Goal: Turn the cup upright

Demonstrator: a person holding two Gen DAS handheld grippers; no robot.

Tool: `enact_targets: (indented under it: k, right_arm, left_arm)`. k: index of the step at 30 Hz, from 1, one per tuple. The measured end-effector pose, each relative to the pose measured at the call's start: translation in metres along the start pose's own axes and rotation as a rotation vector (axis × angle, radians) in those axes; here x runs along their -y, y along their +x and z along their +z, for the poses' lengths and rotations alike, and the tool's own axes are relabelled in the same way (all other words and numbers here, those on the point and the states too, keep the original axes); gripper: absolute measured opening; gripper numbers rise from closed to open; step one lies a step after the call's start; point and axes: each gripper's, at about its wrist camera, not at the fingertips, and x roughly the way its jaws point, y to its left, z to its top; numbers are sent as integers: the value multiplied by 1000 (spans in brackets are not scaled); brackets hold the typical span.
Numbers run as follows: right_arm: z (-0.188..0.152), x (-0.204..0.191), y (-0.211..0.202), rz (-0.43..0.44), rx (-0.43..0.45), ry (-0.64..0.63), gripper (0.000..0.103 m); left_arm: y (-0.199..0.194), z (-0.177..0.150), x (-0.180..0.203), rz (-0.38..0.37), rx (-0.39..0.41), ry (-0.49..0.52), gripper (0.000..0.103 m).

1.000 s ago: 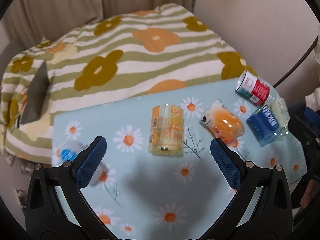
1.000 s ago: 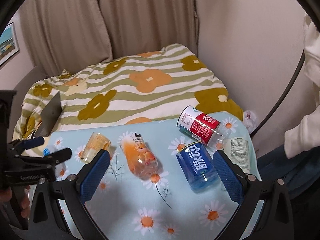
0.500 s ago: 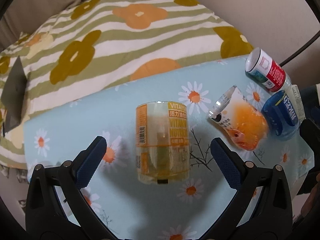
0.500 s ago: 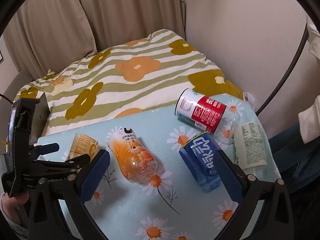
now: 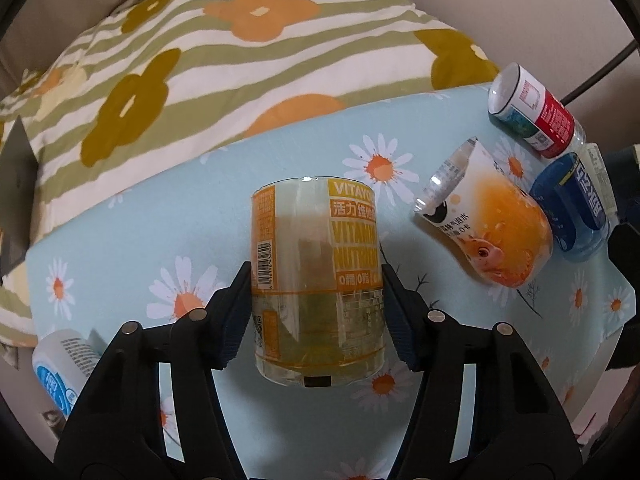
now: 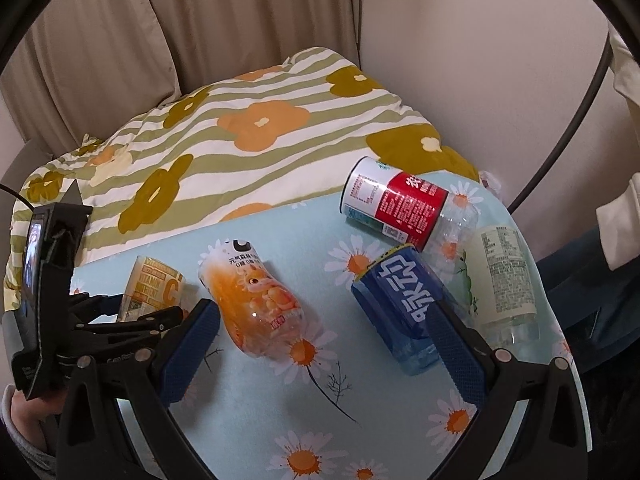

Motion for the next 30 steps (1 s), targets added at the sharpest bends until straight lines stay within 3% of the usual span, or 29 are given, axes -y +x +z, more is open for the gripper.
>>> enact_targets:
  k: [11,22,30]
  right_arm:
    - [-4,-1,-27,29,42,-37,103]
    - [-26,13,-76,122,91,-159,103]
    - [-53,27,-91,164,82,-232,103]
  left_arm:
    - [-34,-21,6,25,47,-50,64]
    - [-89,-84,33,80,112,-194,65]
    - [-87,-130,60,81,100,-294,65]
